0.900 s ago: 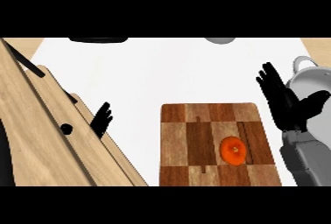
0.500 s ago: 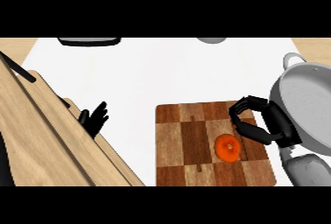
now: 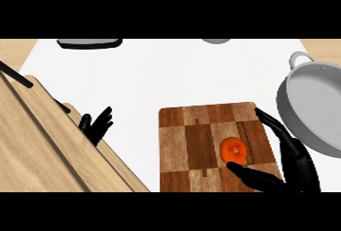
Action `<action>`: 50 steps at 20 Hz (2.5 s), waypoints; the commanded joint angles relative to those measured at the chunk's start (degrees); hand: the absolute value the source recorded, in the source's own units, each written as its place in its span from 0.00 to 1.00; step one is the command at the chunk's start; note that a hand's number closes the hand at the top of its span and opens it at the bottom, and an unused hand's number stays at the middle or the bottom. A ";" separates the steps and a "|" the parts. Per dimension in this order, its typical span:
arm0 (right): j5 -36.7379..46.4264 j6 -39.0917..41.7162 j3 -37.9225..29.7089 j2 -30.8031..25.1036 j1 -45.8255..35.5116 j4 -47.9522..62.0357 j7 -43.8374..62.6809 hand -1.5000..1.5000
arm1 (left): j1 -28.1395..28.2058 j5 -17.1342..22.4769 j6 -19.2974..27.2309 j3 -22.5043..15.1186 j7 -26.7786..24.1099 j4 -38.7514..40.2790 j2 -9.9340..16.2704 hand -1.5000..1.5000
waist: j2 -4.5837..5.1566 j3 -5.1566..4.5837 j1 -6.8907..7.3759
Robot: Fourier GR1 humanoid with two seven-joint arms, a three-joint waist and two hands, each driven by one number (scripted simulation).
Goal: Pick the squash from the cutting board and place it in the pot
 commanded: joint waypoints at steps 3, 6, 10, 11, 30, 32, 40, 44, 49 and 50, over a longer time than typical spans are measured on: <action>4.50 3.37 1.43 -8.67 5.30 -14.59 19.56 0.00 | -1.54 -1.59 0.26 -0.10 0.65 1.01 -1.85 0.50 | 0.54 -0.15 0.66; 2.61 7.37 -0.85 -12.91 5.32 -16.45 29.68 0.00 | -0.54 -1.56 0.15 0.10 1.46 -1.54 -0.98 0.50 | 0.56 -0.13 1.12; -3.09 11.43 -2.19 -12.71 1.45 -21.79 42.03 0.00 | -1.26 -1.31 -2.04 1.36 1.71 -1.33 -0.73 0.50 | 0.70 -0.07 1.47; 0.22 8.88 0.38 -9.69 -1.09 -20.61 46.13 0.00 | -1.70 -1.44 -1.72 1.82 2.25 -0.82 -1.28 0.50 | 0.75 -0.07 1.72; 4.02 23.30 -1.14 -8.16 -3.84 7.77 32.97 0.00 | 2.47 -5.70 -5.82 5.67 1.63 -2.68 -3.25 0.50 | 0.69 0.00 1.57; 6.58 22.47 -1.07 -6.34 -2.38 10.22 29.32 0.00 | 2.30 -5.98 -5.65 6.44 4.63 -5.85 -3.73 0.50 | 0.69 0.01 1.61; -1.58 29.83 -4.57 -2.55 -1.38 16.27 19.01 0.00 | -0.12 -6.75 -8.91 8.57 1.36 0.09 -5.33 0.50 | 0.77 0.02 1.51; -6.30 34.33 -7.89 -0.84 -5.64 21.09 17.97 0.00 | -1.76 -8.27 -8.30 10.08 2.11 2.12 -5.86 0.50 | 0.81 0.01 1.63; -6.17 34.46 -9.77 3.38 -9.13 29.66 16.15 0.00 | -0.42 -10.45 -7.11 9.32 4.96 -2.48 -7.74 0.50 | 0.77 0.02 1.84; -5.63 36.11 -9.81 1.60 -4.42 31.72 9.89 0.00 | -1.17 -9.26 -7.64 9.60 7.21 -3.41 -7.57 0.50 | 0.76 0.04 1.72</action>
